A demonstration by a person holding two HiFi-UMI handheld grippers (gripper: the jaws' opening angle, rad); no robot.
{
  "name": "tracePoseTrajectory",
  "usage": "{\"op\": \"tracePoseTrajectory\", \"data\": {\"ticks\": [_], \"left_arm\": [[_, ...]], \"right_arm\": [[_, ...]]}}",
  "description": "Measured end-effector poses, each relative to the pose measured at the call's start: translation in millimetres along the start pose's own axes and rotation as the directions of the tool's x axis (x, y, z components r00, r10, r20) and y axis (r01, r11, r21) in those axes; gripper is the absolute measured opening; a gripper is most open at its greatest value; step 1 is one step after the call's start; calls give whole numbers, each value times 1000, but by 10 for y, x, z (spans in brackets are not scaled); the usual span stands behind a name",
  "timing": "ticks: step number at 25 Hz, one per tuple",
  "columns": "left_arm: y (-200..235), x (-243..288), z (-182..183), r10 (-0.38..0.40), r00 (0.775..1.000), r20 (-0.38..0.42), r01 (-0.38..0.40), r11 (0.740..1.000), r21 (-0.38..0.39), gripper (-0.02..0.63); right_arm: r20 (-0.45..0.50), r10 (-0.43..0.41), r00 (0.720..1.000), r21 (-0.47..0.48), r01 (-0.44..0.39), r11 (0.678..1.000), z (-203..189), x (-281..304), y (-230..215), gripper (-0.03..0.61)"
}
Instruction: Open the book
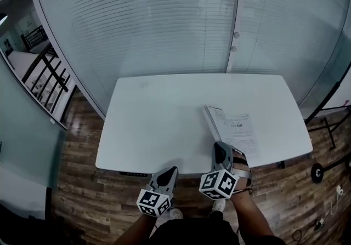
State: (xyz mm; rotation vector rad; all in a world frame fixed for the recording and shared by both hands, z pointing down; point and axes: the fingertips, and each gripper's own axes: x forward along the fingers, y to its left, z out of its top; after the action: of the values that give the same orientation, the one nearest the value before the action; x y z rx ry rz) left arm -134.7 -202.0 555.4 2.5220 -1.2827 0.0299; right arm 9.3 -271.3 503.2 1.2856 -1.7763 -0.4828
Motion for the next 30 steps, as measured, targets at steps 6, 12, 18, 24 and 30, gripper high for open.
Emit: {"op": "tracePoseTrajectory", "data": {"ticks": [6,12,18,24,30], "left_arm": [[147,-110,8,56,998,13,-56,998,-9,11],[127,-126,-2,84,996,26,-84,996,-1,11],[159,-151,-46,106,994,16,-106,994,-13,11],[235,-157,-73,137,991,12,-136,990,-33,11],[292,-272,-128,149,989,-7,-149,989,-26,11]], "right_arm": [[57,25,998,-72,-21,997,243,30,353,18],[101,58,993,-142,-43,989,310,137,727,14],[115,114,987,-193,-90,977,321,227,1056,14],[125,154,980,-246,-120,962,217,342,1385,12],[109,289,951,-204,-263,943,226,345,1600,29]]}}
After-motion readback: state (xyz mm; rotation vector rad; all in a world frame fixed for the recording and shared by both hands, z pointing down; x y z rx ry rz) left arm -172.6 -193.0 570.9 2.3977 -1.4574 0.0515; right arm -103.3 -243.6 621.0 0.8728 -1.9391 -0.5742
